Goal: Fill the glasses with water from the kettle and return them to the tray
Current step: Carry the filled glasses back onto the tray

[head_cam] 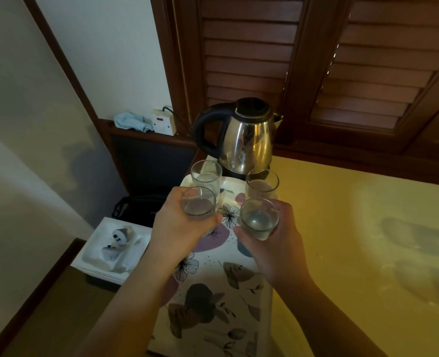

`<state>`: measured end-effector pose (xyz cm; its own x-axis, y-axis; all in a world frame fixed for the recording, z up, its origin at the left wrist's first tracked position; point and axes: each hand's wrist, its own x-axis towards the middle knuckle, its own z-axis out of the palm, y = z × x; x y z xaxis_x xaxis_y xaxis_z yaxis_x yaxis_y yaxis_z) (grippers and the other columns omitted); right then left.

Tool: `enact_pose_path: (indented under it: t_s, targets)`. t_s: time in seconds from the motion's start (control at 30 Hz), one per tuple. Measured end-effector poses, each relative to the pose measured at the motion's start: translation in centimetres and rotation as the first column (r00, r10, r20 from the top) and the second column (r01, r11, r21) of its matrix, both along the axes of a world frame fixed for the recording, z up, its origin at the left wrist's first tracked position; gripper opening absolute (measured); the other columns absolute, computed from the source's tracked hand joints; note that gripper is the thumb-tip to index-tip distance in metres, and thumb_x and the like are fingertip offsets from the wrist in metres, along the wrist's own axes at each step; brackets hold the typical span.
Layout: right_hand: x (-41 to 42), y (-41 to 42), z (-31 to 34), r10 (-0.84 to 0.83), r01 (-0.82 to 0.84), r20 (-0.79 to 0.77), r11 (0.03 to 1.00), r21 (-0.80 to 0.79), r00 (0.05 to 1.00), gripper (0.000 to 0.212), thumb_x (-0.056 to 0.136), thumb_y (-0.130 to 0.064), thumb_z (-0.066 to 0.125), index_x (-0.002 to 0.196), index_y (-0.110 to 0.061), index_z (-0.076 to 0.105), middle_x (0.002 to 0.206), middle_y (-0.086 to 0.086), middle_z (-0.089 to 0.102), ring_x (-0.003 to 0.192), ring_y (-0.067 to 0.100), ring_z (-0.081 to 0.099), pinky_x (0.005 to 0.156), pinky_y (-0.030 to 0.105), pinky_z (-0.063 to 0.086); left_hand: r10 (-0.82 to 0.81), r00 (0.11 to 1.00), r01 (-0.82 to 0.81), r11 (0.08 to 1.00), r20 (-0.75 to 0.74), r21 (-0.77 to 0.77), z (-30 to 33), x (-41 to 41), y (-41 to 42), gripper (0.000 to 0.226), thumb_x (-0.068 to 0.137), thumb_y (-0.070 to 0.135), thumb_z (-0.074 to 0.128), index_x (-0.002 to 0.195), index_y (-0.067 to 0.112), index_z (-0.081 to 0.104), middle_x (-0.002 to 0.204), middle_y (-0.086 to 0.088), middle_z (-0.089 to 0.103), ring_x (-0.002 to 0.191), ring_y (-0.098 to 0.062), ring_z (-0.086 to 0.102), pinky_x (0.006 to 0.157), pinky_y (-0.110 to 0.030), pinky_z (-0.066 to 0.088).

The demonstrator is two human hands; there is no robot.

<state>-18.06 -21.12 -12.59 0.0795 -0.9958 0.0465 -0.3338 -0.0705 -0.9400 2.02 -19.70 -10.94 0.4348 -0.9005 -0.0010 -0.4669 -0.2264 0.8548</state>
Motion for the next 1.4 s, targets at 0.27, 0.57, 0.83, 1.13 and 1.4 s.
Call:
enact_pose_path:
  t_s: [0.27, 0.57, 0.83, 1.13, 1.4]
  targets:
    - [0.2, 0.0, 0.5, 0.023, -0.024, -0.036, 0.999, -0.025, 0.999, 0.068, 0.082, -0.016, 0.091, 0.131, -0.029, 0.045, 0.111, -0.027, 0.059, 0.080, -0.025, 0.062, 0.059, 0.003, 0.048, -0.010, 1.000, 0.010, 1.000, -0.029, 0.021, 0.2, 0.0, 0.0, 0.069, 0.068, 0.041, 0.096, 0.123, 0.038, 0.054, 0.108, 0.021, 0.059, 0.098, 0.005, 0.057, 0.070, -0.019, 0.045]
    - [-1.3, 0.6, 1.4, 0.038, -0.041, -0.052, 0.997, -0.067, 0.998, 0.096, 0.066, -0.061, 0.091, 0.142, -0.032, 0.040, 0.130, -0.019, 0.062, 0.113, -0.012, 0.059, 0.079, 0.011, 0.054, 0.011, 0.999, -0.016, 0.995, 0.047, 0.102, 2.2, 0.1, 2.3, 0.109, 0.065, 0.054, 0.094, 0.149, 0.029, 0.030, 0.140, 0.004, 0.056, 0.122, -0.012, 0.055, 0.095, -0.034, 0.048]
    - [-7.5, 2.2, 5.8, -0.090, 0.101, 0.062, 0.972, -0.213, 0.994, 0.071, 0.085, -0.066, 0.068, 0.143, -0.029, 0.047, 0.140, -0.012, 0.056, 0.134, 0.002, 0.052, 0.111, 0.031, 0.048, -0.115, 0.993, 0.116, 0.966, 0.016, -0.230, 8.6, -9.0, 5.3, 0.072, 0.076, 0.064, 0.080, 0.137, 0.049, 0.045, 0.126, 0.037, 0.052, 0.115, 0.019, 0.049, 0.097, -0.030, 0.055]
    - [-25.3, 3.8, 11.2, -0.325, 0.225, -0.160, 0.866, -0.447, 0.932, 0.037, 0.092, -0.047, 0.067, 0.124, -0.028, 0.064, 0.122, -0.014, 0.062, 0.111, -0.003, 0.057, 0.087, 0.007, 0.042, -0.351, 0.932, 0.361, 0.891, 0.087, -0.275, 9.3, -27.7, 4.4, 0.049, 0.083, 0.056, 0.072, 0.126, 0.039, 0.058, 0.124, 0.029, 0.063, 0.123, 0.011, 0.056, 0.100, -0.019, 0.051]
    - [-41.6, 4.6, 11.1, -0.455, 0.316, -0.270, 0.845, -0.431, 0.849, 0.032, 0.091, -0.039, 0.069, 0.121, -0.030, 0.068, 0.123, -0.019, 0.059, 0.118, 0.018, 0.061, 0.084, 0.052, 0.061, -0.490, 0.870, 0.488, 0.843, 0.048, -0.228, 7.0, -42.2, 2.9, 0.053, 0.083, 0.058, 0.076, 0.129, 0.042, 0.056, 0.125, 0.029, 0.063, 0.122, 0.011, 0.056, 0.092, -0.008, 0.049]
